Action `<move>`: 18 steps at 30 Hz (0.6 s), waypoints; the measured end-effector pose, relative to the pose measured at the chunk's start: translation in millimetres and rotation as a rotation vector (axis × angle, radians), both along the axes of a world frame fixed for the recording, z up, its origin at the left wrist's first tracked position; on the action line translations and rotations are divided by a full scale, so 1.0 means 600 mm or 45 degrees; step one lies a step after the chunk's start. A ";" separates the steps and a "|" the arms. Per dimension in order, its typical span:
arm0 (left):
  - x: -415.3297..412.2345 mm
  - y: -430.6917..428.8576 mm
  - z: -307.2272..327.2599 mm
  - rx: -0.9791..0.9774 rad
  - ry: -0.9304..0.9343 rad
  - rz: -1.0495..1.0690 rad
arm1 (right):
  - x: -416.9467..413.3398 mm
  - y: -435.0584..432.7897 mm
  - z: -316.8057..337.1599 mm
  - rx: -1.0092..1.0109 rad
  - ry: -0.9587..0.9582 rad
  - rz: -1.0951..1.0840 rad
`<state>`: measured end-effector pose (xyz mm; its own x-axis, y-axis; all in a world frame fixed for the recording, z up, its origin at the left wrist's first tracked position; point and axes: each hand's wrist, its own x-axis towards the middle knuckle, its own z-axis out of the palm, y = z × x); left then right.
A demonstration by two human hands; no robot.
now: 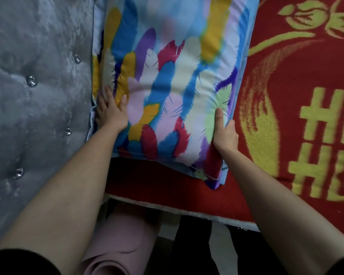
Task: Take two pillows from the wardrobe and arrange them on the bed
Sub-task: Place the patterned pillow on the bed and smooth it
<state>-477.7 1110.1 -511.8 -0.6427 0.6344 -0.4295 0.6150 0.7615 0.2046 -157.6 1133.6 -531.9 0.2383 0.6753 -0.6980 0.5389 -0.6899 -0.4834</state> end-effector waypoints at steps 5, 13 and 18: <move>0.024 0.002 0.010 0.018 0.082 0.058 | -0.011 0.016 0.005 0.220 -0.283 0.032; 0.091 0.001 0.007 0.243 0.349 -0.301 | -0.078 0.081 0.039 0.799 -0.443 0.775; 0.130 -0.041 -0.026 0.252 0.387 -0.237 | -0.059 -0.006 -0.005 0.713 -0.431 0.851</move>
<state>-399.9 1085.6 -527.7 -0.5879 0.8033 -0.0959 0.7937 0.5956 0.1237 -192.8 1129.9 -535.0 -0.1894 0.9625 -0.1942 0.9127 0.0997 -0.3962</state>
